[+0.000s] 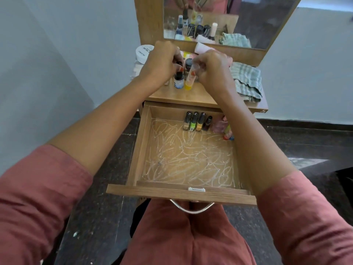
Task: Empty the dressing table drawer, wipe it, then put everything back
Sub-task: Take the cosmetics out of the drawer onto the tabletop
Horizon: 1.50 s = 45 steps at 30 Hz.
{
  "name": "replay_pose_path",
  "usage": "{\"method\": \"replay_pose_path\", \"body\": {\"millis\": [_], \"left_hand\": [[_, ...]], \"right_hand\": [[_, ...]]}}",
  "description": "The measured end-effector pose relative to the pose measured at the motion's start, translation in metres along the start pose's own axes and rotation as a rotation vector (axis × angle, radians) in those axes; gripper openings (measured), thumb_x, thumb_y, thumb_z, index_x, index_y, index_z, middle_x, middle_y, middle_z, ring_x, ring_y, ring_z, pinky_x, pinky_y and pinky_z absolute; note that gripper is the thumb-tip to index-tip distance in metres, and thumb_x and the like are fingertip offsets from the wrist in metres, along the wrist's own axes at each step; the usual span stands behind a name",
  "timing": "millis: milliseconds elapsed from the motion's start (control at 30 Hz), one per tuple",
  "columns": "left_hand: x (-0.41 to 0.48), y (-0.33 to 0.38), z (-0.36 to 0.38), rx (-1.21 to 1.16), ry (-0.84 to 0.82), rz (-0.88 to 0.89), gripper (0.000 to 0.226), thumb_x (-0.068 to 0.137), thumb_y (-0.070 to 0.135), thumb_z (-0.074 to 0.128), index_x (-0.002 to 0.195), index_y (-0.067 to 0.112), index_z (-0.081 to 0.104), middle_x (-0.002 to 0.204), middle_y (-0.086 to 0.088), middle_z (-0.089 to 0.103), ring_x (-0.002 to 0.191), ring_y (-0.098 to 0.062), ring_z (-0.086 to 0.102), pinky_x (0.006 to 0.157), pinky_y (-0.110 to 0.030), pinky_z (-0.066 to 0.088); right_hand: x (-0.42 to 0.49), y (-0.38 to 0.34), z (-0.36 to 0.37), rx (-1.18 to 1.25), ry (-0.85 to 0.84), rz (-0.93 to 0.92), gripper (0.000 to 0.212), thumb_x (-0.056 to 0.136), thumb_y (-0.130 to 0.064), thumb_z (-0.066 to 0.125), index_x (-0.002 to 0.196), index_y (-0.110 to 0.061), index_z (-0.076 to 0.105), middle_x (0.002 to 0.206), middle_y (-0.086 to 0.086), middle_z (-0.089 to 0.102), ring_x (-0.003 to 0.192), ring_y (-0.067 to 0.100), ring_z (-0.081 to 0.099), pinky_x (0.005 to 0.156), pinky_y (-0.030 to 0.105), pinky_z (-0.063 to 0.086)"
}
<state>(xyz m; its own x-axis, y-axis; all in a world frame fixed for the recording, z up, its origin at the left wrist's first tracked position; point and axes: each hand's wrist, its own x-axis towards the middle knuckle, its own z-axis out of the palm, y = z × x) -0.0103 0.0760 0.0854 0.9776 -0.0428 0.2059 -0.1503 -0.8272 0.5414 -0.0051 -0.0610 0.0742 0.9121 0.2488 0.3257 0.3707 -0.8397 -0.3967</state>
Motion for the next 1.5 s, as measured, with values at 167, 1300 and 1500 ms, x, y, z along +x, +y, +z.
{"method": "replay_pose_path", "body": {"millis": [167,1300,1500], "left_hand": [[0.011,-0.013,0.010,0.030,-0.006,-0.035,0.021,0.084,0.006,0.063,0.103,0.007,0.070,0.107,-0.014,0.067,0.101,-0.024,0.060,0.089,-0.036,0.050],[-0.010,0.000,0.020,-0.027,0.105,-0.046,0.019,0.087,0.001,0.055,0.102,0.003,0.066,0.100,-0.016,0.066,0.092,-0.027,0.063,0.086,-0.040,0.050],[-0.054,0.025,0.063,-0.053,-0.004,0.058,0.025,0.089,0.012,0.057,0.114,0.010,0.061,0.116,-0.007,0.063,0.104,-0.018,0.060,0.094,-0.032,0.049]], "right_hand": [[0.015,0.001,0.018,0.091,-0.014,-0.015,0.016,0.084,-0.001,0.051,0.087,-0.002,0.067,0.090,0.012,0.058,0.073,0.017,0.050,0.065,0.022,0.041],[-0.001,0.019,0.013,0.138,0.105,0.007,0.013,0.082,-0.004,0.056,0.090,0.000,0.066,0.085,0.005,0.058,0.077,0.017,0.051,0.065,0.023,0.040],[-0.054,0.044,-0.001,0.173,0.077,0.102,0.016,0.083,-0.002,0.060,0.096,0.000,0.069,0.096,0.014,0.068,0.087,0.022,0.062,0.080,0.025,0.048]]}}
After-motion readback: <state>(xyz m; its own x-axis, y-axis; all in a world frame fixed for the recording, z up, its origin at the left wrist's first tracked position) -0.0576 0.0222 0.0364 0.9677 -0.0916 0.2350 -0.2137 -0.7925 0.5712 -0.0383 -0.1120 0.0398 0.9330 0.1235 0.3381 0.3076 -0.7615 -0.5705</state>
